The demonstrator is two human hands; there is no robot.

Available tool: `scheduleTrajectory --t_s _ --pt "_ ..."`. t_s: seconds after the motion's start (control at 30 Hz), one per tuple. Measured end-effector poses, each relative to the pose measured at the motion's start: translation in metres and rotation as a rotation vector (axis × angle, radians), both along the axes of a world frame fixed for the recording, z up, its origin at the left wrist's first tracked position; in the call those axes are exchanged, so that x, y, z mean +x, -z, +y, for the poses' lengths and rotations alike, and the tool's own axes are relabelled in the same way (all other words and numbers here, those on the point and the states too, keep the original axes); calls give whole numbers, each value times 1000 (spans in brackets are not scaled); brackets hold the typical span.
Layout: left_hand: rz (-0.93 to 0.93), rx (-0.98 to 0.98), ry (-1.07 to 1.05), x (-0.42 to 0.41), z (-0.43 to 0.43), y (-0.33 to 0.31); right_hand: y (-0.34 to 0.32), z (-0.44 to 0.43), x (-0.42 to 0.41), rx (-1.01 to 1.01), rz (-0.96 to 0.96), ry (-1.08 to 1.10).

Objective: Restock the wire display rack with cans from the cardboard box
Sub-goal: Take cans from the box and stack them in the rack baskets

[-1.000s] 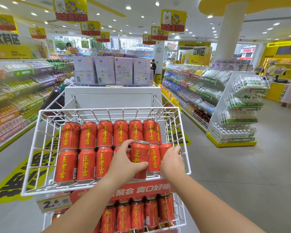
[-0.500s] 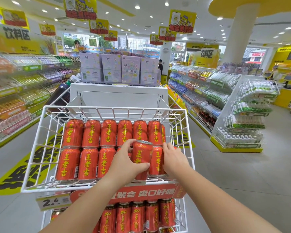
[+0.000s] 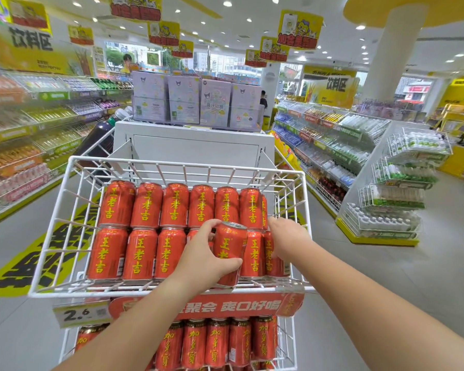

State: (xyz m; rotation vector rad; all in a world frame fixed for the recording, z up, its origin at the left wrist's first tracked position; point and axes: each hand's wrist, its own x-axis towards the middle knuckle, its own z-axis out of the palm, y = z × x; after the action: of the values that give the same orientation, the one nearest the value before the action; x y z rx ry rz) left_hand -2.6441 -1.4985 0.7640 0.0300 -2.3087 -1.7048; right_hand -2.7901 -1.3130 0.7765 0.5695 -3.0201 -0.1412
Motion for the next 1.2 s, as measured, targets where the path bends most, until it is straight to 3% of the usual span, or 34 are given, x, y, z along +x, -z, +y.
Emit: scheduleTrajectory --t_s 0.23,0.5,0.8,1.0,1.2 --pt "6 -3 16 -2 2 -1 -4 -3 -9 -41 -199 39" --pt "23 -6 21 -5 0 -2 -9 -14 -15 209 -190 1" --pt "22 -25 -21 -10 -4 13 -16 -6 -12 259 -186 -39" --pt "20 -56 -18 -17 5 9 0 2 -1 118 -174 -48" --pt "29 -92 -33 -31 8 -4 26 14 32 -13 -30 -109"
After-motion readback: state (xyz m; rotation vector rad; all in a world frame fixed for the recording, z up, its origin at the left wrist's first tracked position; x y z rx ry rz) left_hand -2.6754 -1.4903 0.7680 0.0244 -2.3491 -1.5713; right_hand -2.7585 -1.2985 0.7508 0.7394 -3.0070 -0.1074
